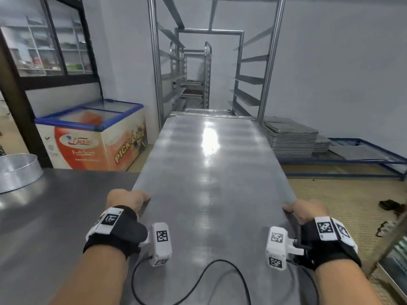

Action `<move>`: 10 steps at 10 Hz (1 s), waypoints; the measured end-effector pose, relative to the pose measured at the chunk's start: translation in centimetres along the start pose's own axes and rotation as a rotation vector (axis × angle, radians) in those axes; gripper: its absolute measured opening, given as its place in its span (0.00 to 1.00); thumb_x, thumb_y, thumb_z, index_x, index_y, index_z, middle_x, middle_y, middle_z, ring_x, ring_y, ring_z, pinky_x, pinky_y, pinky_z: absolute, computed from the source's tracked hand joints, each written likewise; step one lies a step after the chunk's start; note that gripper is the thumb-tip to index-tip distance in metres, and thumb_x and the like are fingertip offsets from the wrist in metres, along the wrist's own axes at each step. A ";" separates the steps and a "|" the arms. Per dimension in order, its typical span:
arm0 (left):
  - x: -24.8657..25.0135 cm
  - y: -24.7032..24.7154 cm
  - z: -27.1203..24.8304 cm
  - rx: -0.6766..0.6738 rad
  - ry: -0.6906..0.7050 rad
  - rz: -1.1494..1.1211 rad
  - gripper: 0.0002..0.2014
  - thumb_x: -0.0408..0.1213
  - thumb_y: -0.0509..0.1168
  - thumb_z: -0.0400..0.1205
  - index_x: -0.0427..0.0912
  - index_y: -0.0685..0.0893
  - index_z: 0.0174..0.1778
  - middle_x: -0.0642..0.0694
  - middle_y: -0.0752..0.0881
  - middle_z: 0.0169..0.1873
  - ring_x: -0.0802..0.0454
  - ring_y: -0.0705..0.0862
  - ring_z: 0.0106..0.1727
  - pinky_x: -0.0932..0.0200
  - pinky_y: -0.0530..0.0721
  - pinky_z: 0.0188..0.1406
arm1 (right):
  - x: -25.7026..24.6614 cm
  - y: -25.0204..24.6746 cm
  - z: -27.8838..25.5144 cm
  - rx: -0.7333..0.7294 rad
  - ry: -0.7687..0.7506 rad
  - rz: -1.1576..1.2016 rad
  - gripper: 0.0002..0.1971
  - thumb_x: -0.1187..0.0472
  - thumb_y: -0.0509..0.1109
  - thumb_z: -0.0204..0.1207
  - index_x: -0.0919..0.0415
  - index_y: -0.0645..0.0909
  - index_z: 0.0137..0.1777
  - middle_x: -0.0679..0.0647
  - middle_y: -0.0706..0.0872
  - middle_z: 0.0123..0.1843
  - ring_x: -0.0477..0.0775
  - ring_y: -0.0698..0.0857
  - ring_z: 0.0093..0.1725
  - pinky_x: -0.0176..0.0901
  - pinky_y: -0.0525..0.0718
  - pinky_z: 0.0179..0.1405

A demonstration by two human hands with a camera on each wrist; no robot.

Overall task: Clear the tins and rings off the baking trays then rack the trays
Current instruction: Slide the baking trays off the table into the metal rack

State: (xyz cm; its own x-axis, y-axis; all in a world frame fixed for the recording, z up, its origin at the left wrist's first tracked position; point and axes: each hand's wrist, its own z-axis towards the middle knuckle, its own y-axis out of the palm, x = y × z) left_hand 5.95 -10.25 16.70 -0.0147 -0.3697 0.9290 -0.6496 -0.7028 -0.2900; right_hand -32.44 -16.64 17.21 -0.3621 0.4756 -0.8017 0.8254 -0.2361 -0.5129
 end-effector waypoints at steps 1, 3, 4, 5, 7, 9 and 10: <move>1.4 2.5 2.0 0.007 0.005 0.009 0.16 0.29 0.80 0.71 0.25 0.83 0.47 0.35 0.85 0.41 0.38 0.83 0.42 0.49 0.80 0.44 | -2.3 0.7 2.1 0.031 -0.003 0.010 0.13 0.58 0.70 0.80 0.69 0.86 0.54 0.65 0.87 0.59 0.63 0.85 0.62 0.40 0.77 0.40; 3.7 6.7 6.7 0.010 -0.026 0.066 0.14 0.28 0.79 0.70 0.23 0.82 0.40 0.39 0.81 0.30 0.39 0.82 0.38 0.46 0.82 0.43 | -6.2 3.6 7.5 -0.033 -0.132 -0.163 0.16 0.59 0.65 0.82 0.62 0.81 0.68 0.58 0.85 0.67 0.60 0.83 0.67 0.44 0.79 0.62; 4.9 8.9 8.7 0.033 -0.034 0.066 0.14 0.28 0.79 0.69 0.28 0.79 0.33 0.37 0.83 0.32 0.36 0.85 0.40 0.43 0.85 0.46 | -7.4 4.8 11.6 -0.029 -0.229 -0.194 0.18 0.59 0.63 0.83 0.59 0.79 0.71 0.58 0.84 0.68 0.59 0.82 0.68 0.35 0.79 0.50; 6.1 11.4 11.6 0.038 -0.072 0.062 0.13 0.28 0.80 0.67 0.26 0.84 0.40 0.38 0.84 0.32 0.39 0.85 0.37 0.41 0.87 0.49 | -8.9 5.6 14.7 0.030 -0.171 -0.060 0.17 0.66 0.70 0.76 0.75 0.83 0.62 0.69 0.85 0.62 0.66 0.84 0.63 0.37 0.71 0.33; 8.6 14.5 15.3 0.003 -0.099 -0.035 0.15 0.22 0.78 0.69 0.24 0.82 0.47 0.38 0.85 0.30 0.43 0.85 0.32 0.47 0.85 0.38 | -11.9 7.9 19.9 0.004 -0.124 0.010 0.12 0.70 0.71 0.74 0.80 0.81 0.53 0.65 0.86 0.46 0.62 0.85 0.47 0.46 0.81 0.46; 9.3 17.9 22.6 -0.021 -0.101 -0.071 0.32 0.32 0.84 0.50 0.26 0.83 0.49 0.31 0.88 0.38 0.31 0.90 0.41 0.24 0.86 0.47 | -13.8 11.2 27.7 0.008 -0.108 0.137 0.20 0.66 0.70 0.59 0.73 0.83 0.52 0.65 0.89 0.47 0.64 0.89 0.47 0.59 0.89 0.52; 7.4 20.3 31.1 -0.004 -0.098 -0.068 0.43 0.38 0.83 0.35 0.30 0.85 0.49 0.31 0.90 0.40 0.28 0.90 0.38 0.22 0.85 0.41 | -15.4 12.2 30.0 0.027 -0.108 0.094 0.17 0.67 0.70 0.62 0.74 0.83 0.51 0.67 0.88 0.45 0.66 0.89 0.47 0.64 0.88 0.54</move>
State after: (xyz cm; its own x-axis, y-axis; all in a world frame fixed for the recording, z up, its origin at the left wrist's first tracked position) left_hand 16.29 -46.11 10.56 0.1037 -0.3786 0.9197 -0.6496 -0.7261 -0.2256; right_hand -29.72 -52.26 14.09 -0.3299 0.3567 -0.8741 0.8462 -0.2987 -0.4412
